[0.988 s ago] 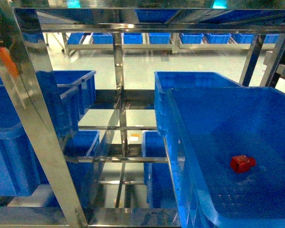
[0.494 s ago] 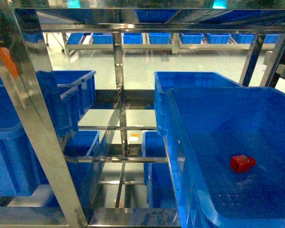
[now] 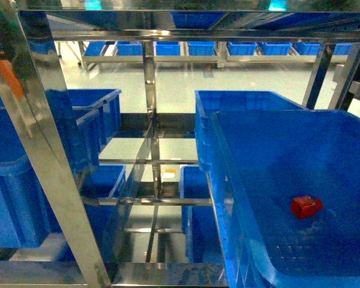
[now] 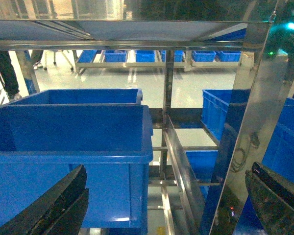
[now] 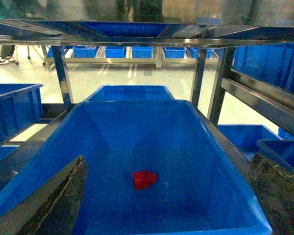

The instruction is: Pick red block from blue box to shelf

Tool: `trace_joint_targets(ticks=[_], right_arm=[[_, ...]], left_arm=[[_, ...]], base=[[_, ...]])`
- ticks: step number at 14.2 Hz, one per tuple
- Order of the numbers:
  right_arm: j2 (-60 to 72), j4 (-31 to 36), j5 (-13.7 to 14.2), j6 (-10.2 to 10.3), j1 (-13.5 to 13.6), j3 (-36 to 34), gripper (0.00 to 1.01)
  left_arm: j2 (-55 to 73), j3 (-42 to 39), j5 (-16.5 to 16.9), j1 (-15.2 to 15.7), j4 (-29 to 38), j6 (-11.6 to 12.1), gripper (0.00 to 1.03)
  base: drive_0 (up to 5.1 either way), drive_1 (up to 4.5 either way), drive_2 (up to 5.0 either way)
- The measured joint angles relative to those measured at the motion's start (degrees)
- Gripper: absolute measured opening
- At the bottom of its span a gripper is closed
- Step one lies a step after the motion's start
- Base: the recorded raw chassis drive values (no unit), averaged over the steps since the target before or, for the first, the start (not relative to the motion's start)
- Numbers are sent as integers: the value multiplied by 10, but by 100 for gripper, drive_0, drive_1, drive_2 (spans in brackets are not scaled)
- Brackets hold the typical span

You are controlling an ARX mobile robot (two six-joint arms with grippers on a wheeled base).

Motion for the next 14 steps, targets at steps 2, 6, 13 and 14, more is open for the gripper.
trace_joint_targets(ticks=[2, 6, 13, 14], right_arm=[[0, 0, 0, 0, 0, 0, 98], [0, 0, 0, 0, 0, 0, 98], [0, 0, 0, 0, 0, 0, 98], [0, 0, 0, 0, 0, 0, 98]], left_arm=[[0, 0, 0, 0, 0, 0, 98], [0, 0, 0, 0, 0, 0, 98], [0, 0, 0, 0, 0, 0, 98], [0, 0, 0, 0, 0, 0, 98]], base=[[0, 0, 0], [0, 0, 0], [0, 0, 0], [0, 0, 0]])
